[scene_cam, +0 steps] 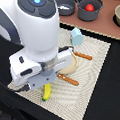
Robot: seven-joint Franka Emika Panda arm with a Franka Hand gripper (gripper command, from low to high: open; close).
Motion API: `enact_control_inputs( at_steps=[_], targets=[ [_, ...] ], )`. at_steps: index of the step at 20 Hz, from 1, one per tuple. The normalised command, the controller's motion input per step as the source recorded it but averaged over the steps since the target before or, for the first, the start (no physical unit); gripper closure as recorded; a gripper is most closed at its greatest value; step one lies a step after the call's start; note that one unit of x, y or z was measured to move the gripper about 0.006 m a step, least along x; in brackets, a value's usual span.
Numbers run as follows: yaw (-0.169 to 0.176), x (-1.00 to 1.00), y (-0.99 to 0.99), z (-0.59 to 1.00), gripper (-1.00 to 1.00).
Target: Interact with the objects in diverse but meaningful ways.
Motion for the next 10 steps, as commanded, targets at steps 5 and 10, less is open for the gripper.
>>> enact_control_inputs(
  at_steps=[5,10],
  targets=[
    [-0.107,0.28,-0.24,-0.06,-1.0],
    [-0.118,0.25,-0.26,-0.09,1.0]
  ],
)
